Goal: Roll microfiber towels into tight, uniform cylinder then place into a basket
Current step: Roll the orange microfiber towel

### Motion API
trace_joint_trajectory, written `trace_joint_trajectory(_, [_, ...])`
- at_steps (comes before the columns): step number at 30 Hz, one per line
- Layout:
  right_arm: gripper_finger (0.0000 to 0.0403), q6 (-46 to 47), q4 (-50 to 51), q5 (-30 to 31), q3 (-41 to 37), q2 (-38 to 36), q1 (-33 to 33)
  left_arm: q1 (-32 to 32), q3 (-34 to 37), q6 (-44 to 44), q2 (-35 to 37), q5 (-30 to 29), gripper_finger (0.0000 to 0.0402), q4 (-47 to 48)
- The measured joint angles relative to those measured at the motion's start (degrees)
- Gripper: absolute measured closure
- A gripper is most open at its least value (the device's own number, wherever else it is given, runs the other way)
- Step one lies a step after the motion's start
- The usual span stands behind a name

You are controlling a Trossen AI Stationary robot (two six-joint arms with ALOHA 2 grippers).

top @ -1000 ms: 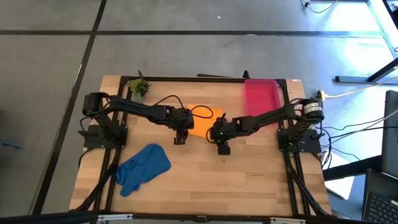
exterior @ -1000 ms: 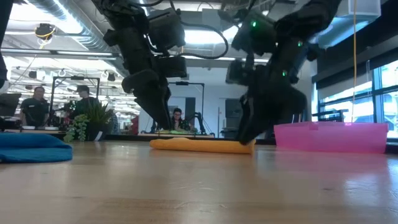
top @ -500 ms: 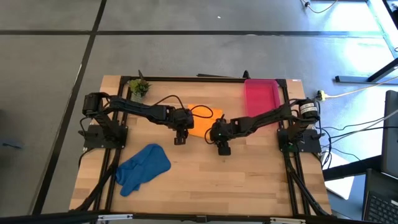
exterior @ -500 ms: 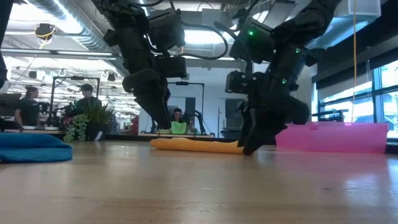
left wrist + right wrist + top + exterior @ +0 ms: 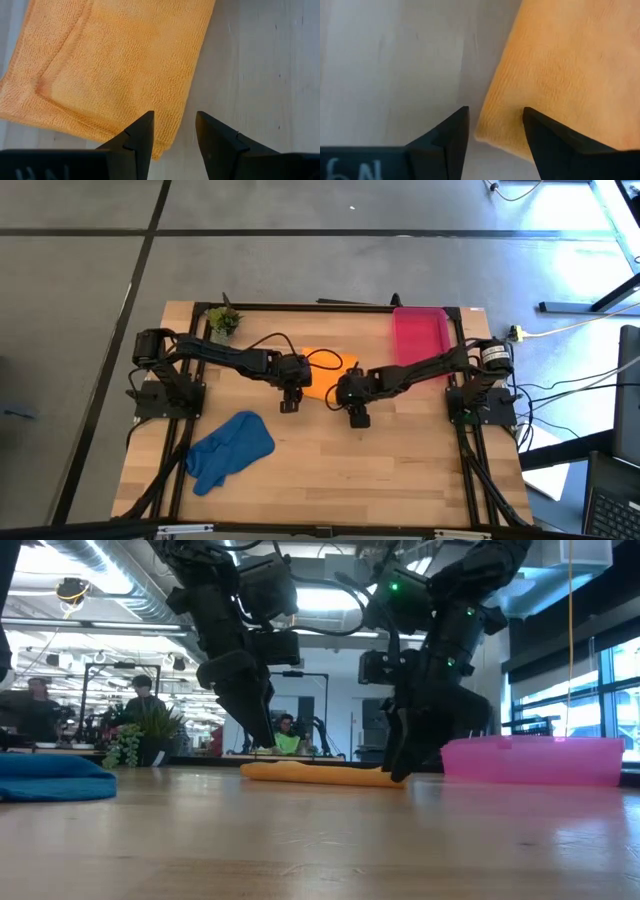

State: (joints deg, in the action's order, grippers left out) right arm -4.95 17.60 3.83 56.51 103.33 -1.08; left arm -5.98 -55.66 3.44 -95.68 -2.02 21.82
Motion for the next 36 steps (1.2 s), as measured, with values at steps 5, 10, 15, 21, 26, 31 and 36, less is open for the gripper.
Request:
trace_joint_trajectory(5, [0.0215, 0.95, -0.34, 2.59, -1.13, 0.13, 0.42, 0.00, 0.02, 0.15, 0.00, 0.00, 0.0264, 0.00])
trace_joint_trajectory(10, [0.0218, 1.86, -1.19, 2.53, -1.51, 0.73, 0.82, 0.00, 0.02, 0.17, 0.00, 0.00, 0.0264, 0.00])
trace_joint_trajectory(15, [0.0263, 1.74, -1.42, 2.16, -1.49, 1.40, 0.87, 0.00, 0.02, 0.22, 0.00, 0.00, 0.0264, 0.00])
trace_joint_trajectory(21, [0.0365, 1.73, -2.79, 2.64, -1.47, 1.57, 0.89, 0.00, 0.02, 0.22, 0.00, 0.00, 0.0264, -0.01])
trace_joint_trajectory(26, [0.0387, 1.76, -3.73, 2.79, -1.51, 1.64, 1.07, 0.00, 0.02, 0.22, 0.00, 0.00, 0.0264, -0.02])
trace_joint_trajectory(31, [0.0395, 1.61, -3.47, -1.85, -1.51, 1.60, 2.59, 0.00, 0.02, 0.24, 0.00, 0.00, 0.0264, -0.02])
trace_joint_trajectory(36, [0.0396, 1.42, -3.05, -4.18, -1.17, 1.64, 4.13, 0.00, 0.02, 1.66, 0.00, -0.04, 0.0264, -0.02])
